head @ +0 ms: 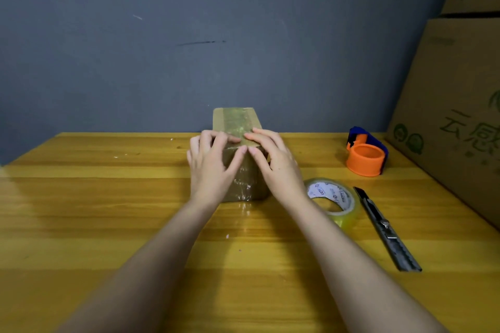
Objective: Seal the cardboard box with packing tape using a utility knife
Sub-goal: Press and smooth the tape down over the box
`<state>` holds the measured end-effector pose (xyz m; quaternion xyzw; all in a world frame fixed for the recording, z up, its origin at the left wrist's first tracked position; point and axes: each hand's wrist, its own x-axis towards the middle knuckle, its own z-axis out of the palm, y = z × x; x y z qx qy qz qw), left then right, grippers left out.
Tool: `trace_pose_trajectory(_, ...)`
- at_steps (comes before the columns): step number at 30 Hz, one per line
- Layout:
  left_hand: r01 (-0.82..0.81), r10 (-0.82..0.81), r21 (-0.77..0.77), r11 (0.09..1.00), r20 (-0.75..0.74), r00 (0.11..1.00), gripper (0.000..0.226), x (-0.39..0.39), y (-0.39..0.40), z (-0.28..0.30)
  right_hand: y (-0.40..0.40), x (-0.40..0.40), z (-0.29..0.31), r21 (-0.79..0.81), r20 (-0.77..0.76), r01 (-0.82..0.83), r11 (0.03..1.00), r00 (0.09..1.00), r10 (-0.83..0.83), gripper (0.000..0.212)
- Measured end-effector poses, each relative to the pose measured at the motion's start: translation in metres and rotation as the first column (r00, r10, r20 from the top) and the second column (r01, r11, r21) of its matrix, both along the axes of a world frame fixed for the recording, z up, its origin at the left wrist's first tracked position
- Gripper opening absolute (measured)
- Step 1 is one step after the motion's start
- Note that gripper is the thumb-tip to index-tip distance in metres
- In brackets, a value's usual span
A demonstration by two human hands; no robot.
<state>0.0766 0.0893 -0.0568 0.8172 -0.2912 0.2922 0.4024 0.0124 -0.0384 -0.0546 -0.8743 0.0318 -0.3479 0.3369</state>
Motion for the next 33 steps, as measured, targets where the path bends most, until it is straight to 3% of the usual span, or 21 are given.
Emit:
trace_pose_trajectory(9, 0.040, -0.042, 0.028, 0.999, 0.096, 0.994, 0.036, 0.006, 0.006, -0.007, -0.012, -0.004, 0.001, -0.116, -0.060, -0.072, 0.991, 0.996, 0.065, 0.039)
trace_pose_trajectory(20, 0.088, -0.112, 0.157, 0.984, 0.151, 0.982, 0.054, 0.011, 0.018, -0.010, -0.015, -0.011, 0.005, -0.267, -0.167, -0.096, 0.959, 0.985, 0.052, 0.065)
trace_pose_trajectory(26, 0.120, -0.159, 0.225, 0.967, 0.162, 0.974, 0.062, 0.012, 0.024, -0.009, -0.014, -0.009, 0.004, -0.186, -0.148, -0.117, 0.975, 0.985, 0.090, 0.068)
trace_pose_trajectory(30, 0.262, -0.262, 0.005, 0.965, 0.001, 0.965, 0.040, 0.009, 0.023, 0.000, -0.004, -0.005, 0.002, 0.001, -0.058, -0.098, 0.995, 0.993, 0.098, 0.045)
trace_pose_trajectory(33, 0.253, -0.253, -0.055, 0.966, 0.007, 0.967, 0.030, 0.010, 0.019, 0.001, 0.005, -0.001, 0.000, 0.005, -0.002, 0.003, 1.000, 1.000, -0.003, 0.034)
